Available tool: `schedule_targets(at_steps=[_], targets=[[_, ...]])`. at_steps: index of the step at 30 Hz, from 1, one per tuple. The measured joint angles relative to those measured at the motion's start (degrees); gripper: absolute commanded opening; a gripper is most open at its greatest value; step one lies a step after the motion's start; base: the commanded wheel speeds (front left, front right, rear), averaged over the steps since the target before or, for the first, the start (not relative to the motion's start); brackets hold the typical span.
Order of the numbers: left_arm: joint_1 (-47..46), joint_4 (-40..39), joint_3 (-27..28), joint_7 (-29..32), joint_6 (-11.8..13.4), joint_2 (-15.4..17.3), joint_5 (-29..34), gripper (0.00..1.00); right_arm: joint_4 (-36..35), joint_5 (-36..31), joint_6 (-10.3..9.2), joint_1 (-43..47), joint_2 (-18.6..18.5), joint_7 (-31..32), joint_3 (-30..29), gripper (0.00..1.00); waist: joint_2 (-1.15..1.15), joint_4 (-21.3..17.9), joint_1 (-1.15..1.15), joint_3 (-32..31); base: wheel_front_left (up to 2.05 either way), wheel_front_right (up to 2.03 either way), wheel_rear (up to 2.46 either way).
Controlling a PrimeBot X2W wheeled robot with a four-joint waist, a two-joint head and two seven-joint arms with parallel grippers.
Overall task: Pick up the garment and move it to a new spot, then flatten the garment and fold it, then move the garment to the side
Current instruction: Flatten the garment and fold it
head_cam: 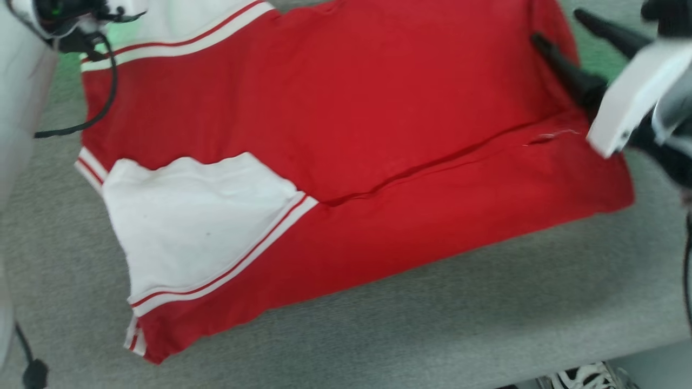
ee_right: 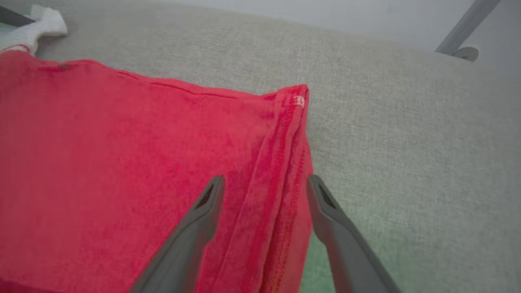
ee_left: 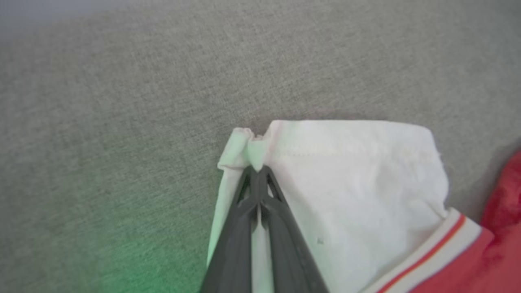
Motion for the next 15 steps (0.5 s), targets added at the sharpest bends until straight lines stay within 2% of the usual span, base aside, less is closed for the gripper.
schedule_targets(at_steps=[6, 10, 11, 12, 13, 14, 15], targets=[[-1.64, 0.38, -0.59, -2.68, -1.53, -3.26, 0.34, 0.0, 9.83, 4.13, 0.0, -11.38, -1.01, 9.44, 4.7, 1.0, 0.0, 3.35, 0.0, 1.5, 0.0, 0.0, 0.0], [-2.1, 0.4, -1.02, -4.45, -2.12, -4.88, 0.33, 0.0, 14.18, 6.14, 0.0, -16.56, -1.07, 13.01, 7.37, 1.0, 0.0, 5.31, 0.0, 2.33, 0.0, 0.0, 0.0], [-2.12, 0.33, -1.16, -4.97, -2.13, -5.11, 0.33, 0.0, 14.68, 6.39, -0.01, -17.4, -1.14, 13.36, 8.21, 0.83, 0.0, 5.69, 0.0, 2.46, 0.0, 0.0, 0.0], [-2.11, 0.29, -1.2, -5.7, -2.2, -5.37, 0.31, 0.0, 15.32, 6.69, -0.01, -18.09, -1.35, 13.48, 8.89, 0.41, 0.0, 6.04, 0.0, 2.54, 0.0, 0.0, 0.0], [-2.06, 0.3, -1.19, -6.44, -2.22, -5.66, 0.12, 0.0, 15.9, 6.95, -0.01, -18.55, -1.48, 13.46, 9.37, 0.08, 0.0, 6.36, 0.0, 2.56, 0.0, 0.0, 0.0], [-1.97, 0.26, -1.2, -7.03, -2.31, -5.89, -0.08, 0.0, 16.35, 7.49, -0.01, -18.9, -1.54, 13.36, 9.82, 0.0, 0.0, 6.62, 0.0, 2.5, 0.0, 0.0, 0.0], [-1.76, 0.21, -1.25, -7.88, -2.34, -6.03, -0.13, 0.0, 16.56, 7.99, -0.01, -19.09, -1.52, 12.9, 10.44, 0.0, 0.0, 6.81, 0.0, 2.3, 0.0, 0.0, 0.0]])
